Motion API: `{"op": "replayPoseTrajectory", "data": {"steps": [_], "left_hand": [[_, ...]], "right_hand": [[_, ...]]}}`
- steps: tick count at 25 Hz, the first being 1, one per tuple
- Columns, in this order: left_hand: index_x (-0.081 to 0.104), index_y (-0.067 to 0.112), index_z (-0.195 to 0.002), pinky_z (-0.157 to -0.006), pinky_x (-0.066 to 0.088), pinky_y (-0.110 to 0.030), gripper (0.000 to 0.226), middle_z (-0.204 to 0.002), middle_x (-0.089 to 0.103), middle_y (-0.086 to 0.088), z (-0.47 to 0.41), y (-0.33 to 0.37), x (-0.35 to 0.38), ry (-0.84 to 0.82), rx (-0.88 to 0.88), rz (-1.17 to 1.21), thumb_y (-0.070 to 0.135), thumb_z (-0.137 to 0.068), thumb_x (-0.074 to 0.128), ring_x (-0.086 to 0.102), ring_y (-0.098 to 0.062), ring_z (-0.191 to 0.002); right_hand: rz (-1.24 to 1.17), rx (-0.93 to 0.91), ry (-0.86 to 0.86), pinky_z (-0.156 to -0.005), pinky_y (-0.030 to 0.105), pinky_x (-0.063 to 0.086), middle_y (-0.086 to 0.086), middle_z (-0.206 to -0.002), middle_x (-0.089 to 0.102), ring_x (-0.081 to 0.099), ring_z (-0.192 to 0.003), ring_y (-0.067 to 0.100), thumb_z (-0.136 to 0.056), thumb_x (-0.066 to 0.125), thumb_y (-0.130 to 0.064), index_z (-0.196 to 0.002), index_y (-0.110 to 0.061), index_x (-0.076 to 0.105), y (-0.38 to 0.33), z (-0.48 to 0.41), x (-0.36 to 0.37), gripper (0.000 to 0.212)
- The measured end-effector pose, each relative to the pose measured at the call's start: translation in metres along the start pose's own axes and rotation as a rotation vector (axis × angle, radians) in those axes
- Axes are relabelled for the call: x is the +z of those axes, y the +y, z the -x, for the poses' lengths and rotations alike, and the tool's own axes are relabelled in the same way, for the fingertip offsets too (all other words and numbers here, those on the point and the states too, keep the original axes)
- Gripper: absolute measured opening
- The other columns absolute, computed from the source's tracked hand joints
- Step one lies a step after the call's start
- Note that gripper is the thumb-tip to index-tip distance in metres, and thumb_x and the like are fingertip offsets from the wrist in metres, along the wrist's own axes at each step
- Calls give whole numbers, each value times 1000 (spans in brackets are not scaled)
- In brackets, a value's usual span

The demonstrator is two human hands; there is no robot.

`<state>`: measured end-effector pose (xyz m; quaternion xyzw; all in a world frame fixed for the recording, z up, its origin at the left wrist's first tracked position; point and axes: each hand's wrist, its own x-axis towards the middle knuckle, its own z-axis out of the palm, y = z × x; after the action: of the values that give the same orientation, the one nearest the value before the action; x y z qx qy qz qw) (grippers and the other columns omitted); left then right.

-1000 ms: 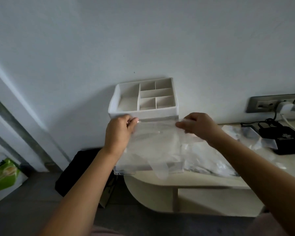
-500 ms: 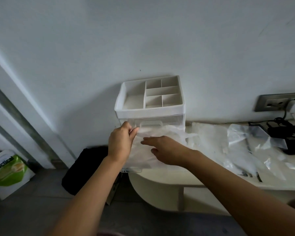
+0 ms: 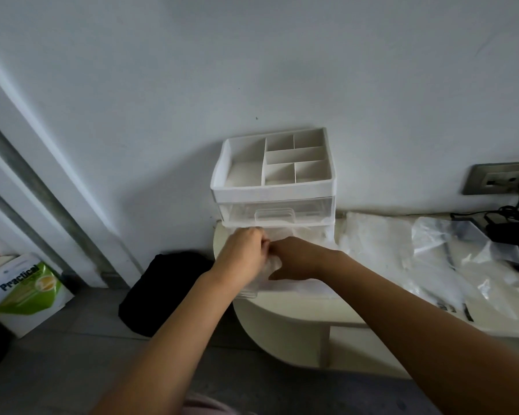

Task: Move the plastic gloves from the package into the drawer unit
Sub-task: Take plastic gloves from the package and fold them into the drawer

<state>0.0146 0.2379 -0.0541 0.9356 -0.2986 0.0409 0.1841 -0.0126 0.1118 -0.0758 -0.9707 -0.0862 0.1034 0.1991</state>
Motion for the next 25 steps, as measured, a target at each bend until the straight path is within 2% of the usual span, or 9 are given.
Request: {"op": "replayPoseTrajectory", "data": {"steps": [2, 5, 7, 10, 12, 16, 19, 22, 25], "left_hand": [[61, 5, -117, -87, 46, -27, 27, -115, 64, -12, -3, -7, 11, -200, -71, -14, 17, -95, 50, 60, -25, -105], [48, 5, -133, -90, 40, -26, 37, -130, 54, -14, -6, -10, 17, -356, -146, -27, 15, -97, 43, 53, -27, -117], [44, 6, -135, -92, 39, -26, 40, -134, 51, -12, -9, -8, 15, -393, -161, -45, 21, -98, 45, 51, -26, -119], [42, 11, -138, -100, 37, -28, 50, -139, 47, -10, -9, -4, 13, -423, -162, -28, 31, -95, 54, 47, -24, -124], [38, 12, -141, -104, 35, -29, 63, -144, 41, -10, -9, -4, 13, -445, -209, -19, 35, -88, 63, 41, -24, -129], [42, 18, -137, -99, 42, -34, 77, -138, 46, -8, -18, -8, 19, -502, -245, -91, 45, -72, 72, 47, -23, -119], [40, 18, -139, -102, 39, -37, 72, -138, 46, -6, -18, -4, 17, -521, -220, -115, 39, -77, 69, 45, -26, -122], [38, 15, -141, -104, 36, -36, 67, -140, 45, -7, -20, -1, 15, -553, -213, -199, 34, -83, 65, 42, -28, -126], [45, 13, -135, -93, 42, -32, 61, -133, 51, -7, -20, -2, 14, -539, -239, -186, 32, -82, 69, 51, -25, -117]], "right_hand": [[-13, -10, 20, -96, 34, 43, 6, -121, 62, 55, -109, 24, -82, 68, -23, -128, -15, 55, 0, 1, 0, 48], [27, -25, -1, -102, 26, 24, 1, -140, 49, 40, -128, 21, -87, 65, -30, -142, -22, 41, 6, 7, -4, 61], [39, 15, -29, -107, 27, 10, 0, -149, 37, 24, -140, 20, -89, 62, -32, -145, -22, 35, 10, 9, -7, 63], [16, 179, -14, -115, 40, 20, 6, -146, 35, 24, -140, 25, -80, 72, -34, -143, -13, 34, 13, 6, -7, 77], [-25, 301, -10, -117, 44, 15, 10, -152, 22, 14, -143, 29, -78, 72, -33, -147, -12, 22, 11, 6, -4, 88], [-333, 464, 156, -117, 46, 8, 12, -154, 2, -6, -143, 35, -79, 66, -20, -149, -14, 12, 6, 5, -1, 89], [-405, 458, 170, -116, 42, 18, 13, -152, 13, 8, -141, 34, -81, 60, -16, -146, -10, 22, 5, 9, -5, 76], [-425, 297, 93, -100, 28, 37, 7, -143, 40, 40, -128, 24, -86, 61, -18, -138, -12, 43, 2, 30, -29, 56], [-384, 130, 70, -87, 20, 39, -5, -124, 59, 55, -113, 13, -90, 60, -23, -125, -19, 59, 6, 69, -61, 35]]}}
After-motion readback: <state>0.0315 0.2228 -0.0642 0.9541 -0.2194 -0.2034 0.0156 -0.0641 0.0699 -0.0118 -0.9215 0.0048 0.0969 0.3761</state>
